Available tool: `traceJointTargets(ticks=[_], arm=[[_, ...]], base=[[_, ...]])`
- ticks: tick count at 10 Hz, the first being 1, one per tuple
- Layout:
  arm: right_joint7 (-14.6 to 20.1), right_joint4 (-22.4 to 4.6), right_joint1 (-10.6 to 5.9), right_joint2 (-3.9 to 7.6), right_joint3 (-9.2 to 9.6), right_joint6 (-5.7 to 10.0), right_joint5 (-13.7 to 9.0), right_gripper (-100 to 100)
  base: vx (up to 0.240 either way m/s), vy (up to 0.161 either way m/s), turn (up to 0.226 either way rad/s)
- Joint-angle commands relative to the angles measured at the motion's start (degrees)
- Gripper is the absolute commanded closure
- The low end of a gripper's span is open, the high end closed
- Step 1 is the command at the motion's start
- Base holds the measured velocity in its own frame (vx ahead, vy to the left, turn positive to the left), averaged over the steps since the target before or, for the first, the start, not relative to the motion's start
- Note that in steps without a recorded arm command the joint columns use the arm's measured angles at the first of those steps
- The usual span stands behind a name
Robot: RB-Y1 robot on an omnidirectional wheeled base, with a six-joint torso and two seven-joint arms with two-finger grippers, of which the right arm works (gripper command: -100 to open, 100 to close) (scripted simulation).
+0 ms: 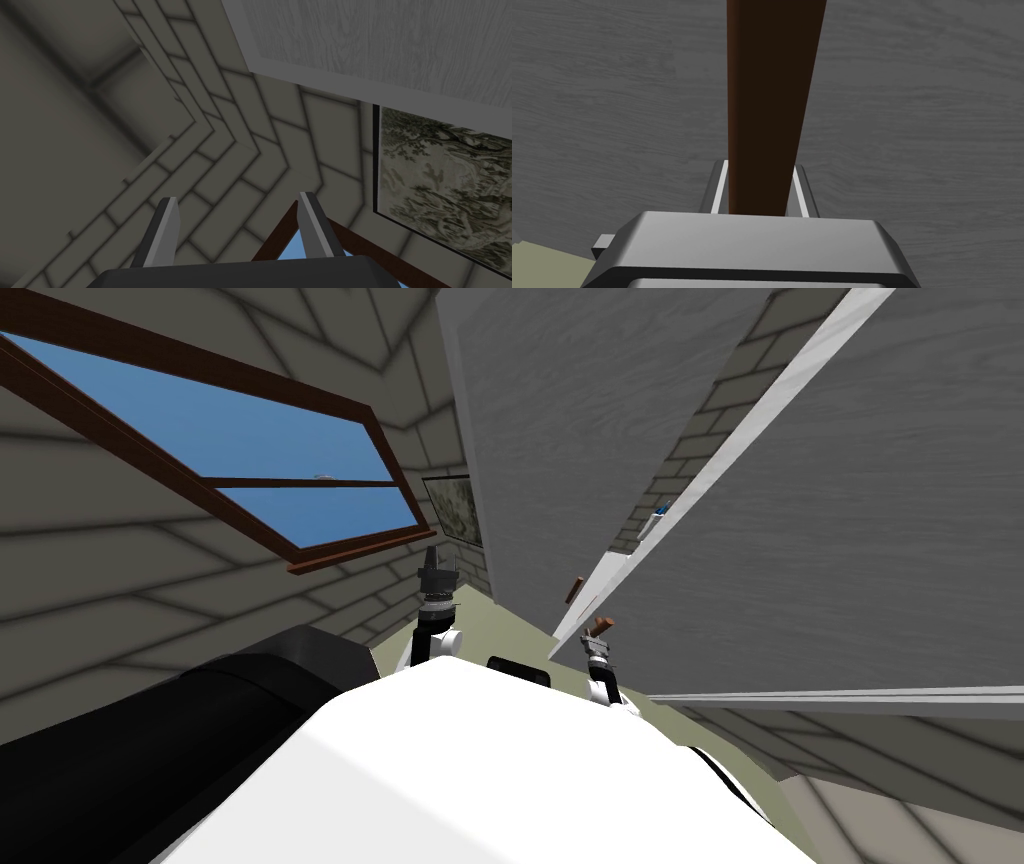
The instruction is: Pull the door open
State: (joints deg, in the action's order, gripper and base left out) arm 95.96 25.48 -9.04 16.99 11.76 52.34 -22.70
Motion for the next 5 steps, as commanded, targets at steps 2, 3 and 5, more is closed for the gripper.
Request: traceJointTargets(ticks=[2,3,5], arm=[[-0.66,3.91,0.94,0.68,-0.47,-1.14,-0.23,100],[-0.66,3.85,0.94,0.68,-0.47,-1.14,-0.23,100],[-0.40,3.47,-0.38,0.56,-0.07,-1.10,0.14,100]], base=[[0.008,-0.002,-0.006],[0.000,0.000,0.000],[0.005,-0.012,0.010]])
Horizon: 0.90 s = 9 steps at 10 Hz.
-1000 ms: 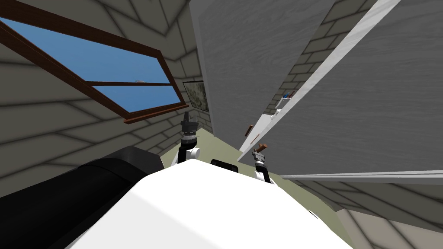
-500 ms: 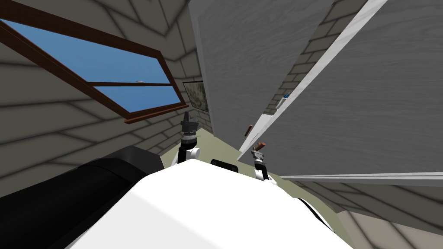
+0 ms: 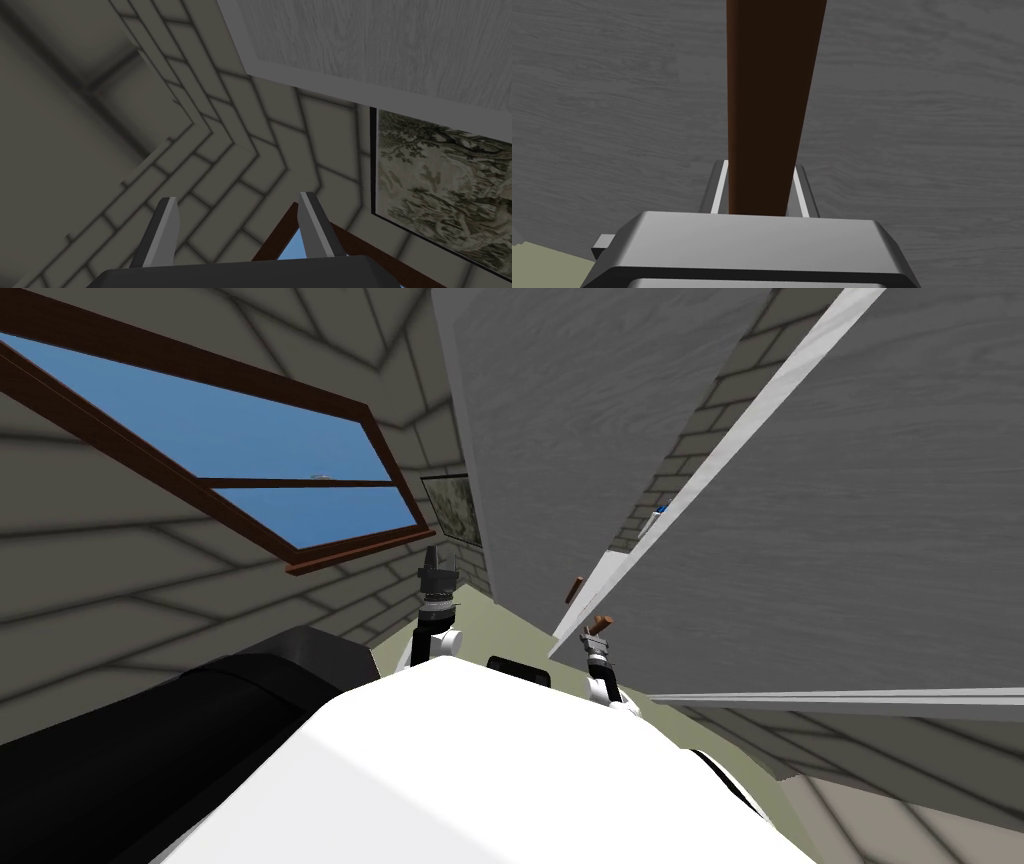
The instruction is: Pull the door open
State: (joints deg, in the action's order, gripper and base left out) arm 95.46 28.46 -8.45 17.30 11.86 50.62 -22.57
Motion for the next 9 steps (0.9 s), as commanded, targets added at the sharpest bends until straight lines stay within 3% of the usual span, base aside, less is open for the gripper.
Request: traceJointTargets(ticks=[1,2,8,9], arm=[[0.22,0.23,-1.61,0.19,0.03,0.64,0.19,100],[0.45,-0.84,-0.83,0.04,0.28,0.38,0.23,100],[6.33,-0.38,0.56,3.96,4.57,4.11,2.65,100],[6.33,-0.38,0.56,3.96,4.57,4.11,2.65,100]], base=[[0.012,-0.024,0.017],[0.011,-0.012,0.016],[-0.188,-0.027,0.091],[-0.126,-0.025,0.019]])
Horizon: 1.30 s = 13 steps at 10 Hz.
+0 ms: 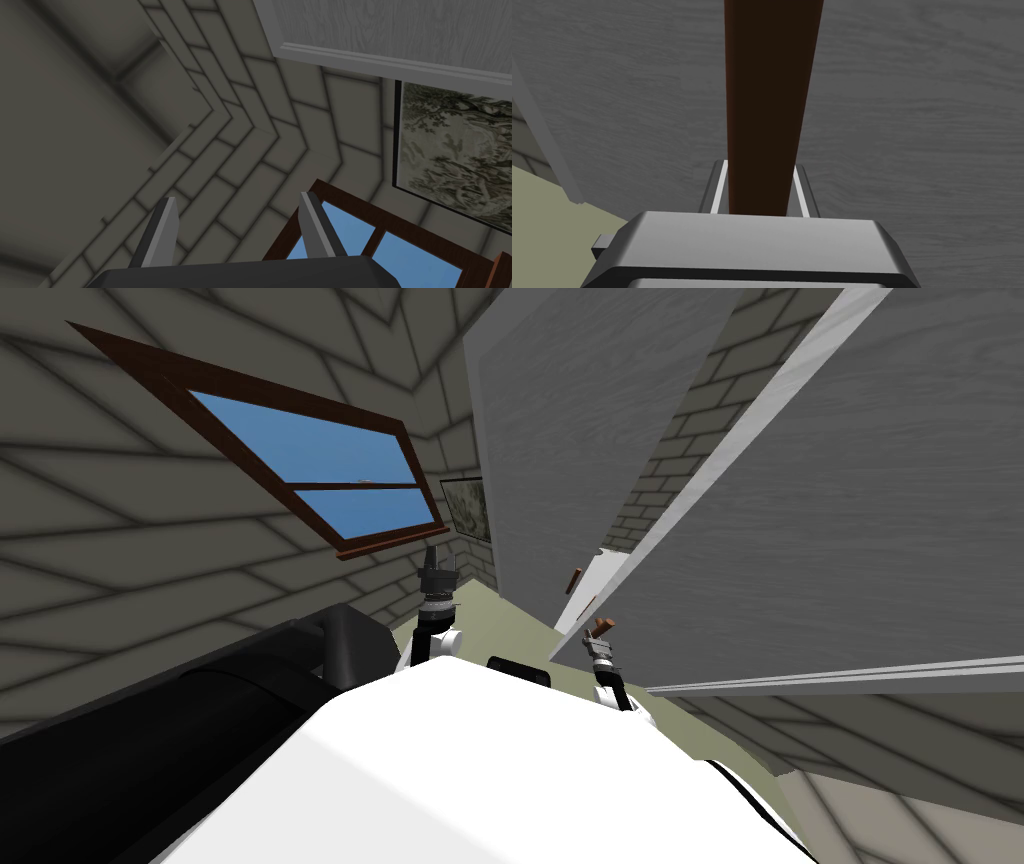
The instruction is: Pull the door open
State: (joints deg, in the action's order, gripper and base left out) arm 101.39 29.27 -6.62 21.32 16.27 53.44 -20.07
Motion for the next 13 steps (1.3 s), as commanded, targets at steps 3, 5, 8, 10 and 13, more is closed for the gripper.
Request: traceJointTargets(ticks=[3,5,8,10,13], arm=[[2.60,-0.95,-0.74,1.45,1.76,2.73,1.05,100],[3.48,-0.85,-0.53,2.06,2.40,3.31,1.42,100],[4.92,-1.58,0.23,2.72,4.22,4.75,2.55,100],[6.04,-1.28,0.67,3.58,5.35,6.02,3.28,100],[7.57,-0.88,1.26,4.75,6.89,7.75,4.26,100]], base=[[-0.114,-0.043,0.057],[-0.124,-0.044,0.044],[-0.138,-0.042,0.046],[-0.184,-0.063,0.038],[-0.142,-0.048,0.023]])
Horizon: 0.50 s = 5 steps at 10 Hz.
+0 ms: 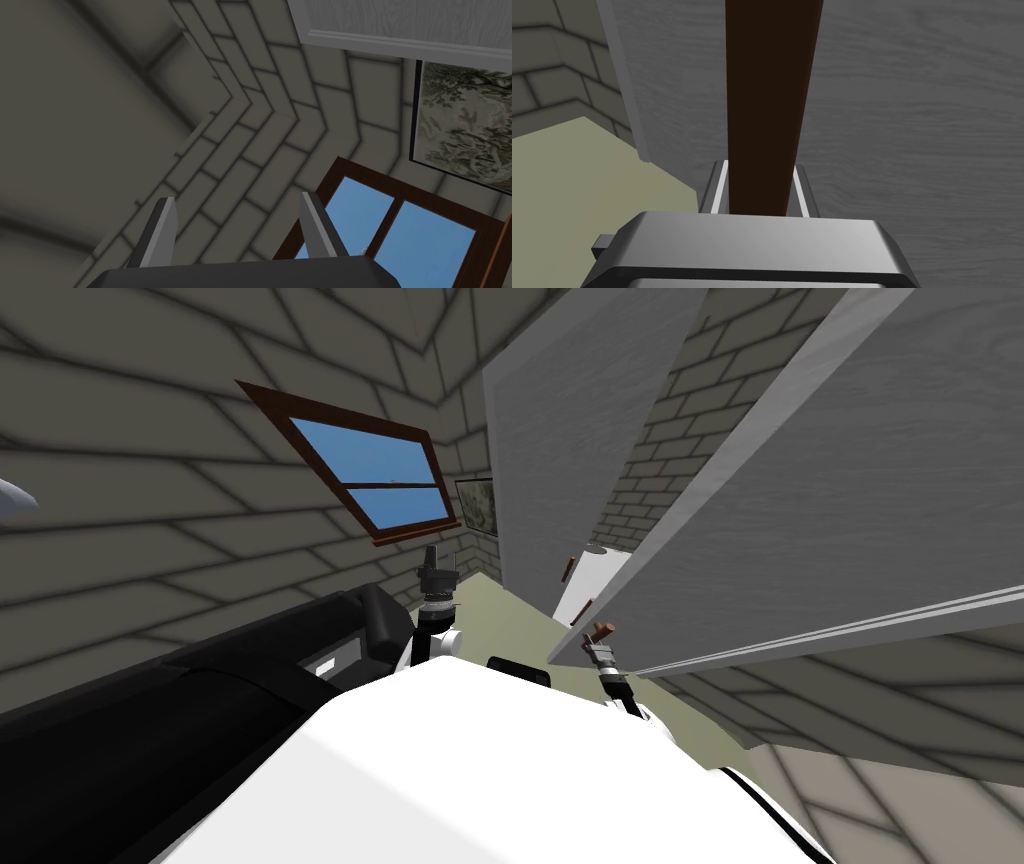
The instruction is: Pull the door open
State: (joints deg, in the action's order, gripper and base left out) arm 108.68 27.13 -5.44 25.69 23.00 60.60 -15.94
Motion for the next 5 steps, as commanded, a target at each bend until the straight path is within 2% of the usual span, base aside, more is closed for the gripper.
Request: traceJointTargets(ticks=[1,3,4,5], arm=[[1.26,1.53,0.46,1.13,1.15,1.70,0.76,100],[2.15,1.77,0.81,1.81,2.04,2.71,1.33,100],[2.15,1.77,0.81,1.81,2.04,2.71,1.33,100],[1.72,3.04,1.85,1.71,2.19,1.21,1.37,100]], base=[[-0.168,-0.110,0.057],[-0.151,-0.105,0.041],[-0.105,-0.055,0.006],[-0.035,-0.017,0.002]])
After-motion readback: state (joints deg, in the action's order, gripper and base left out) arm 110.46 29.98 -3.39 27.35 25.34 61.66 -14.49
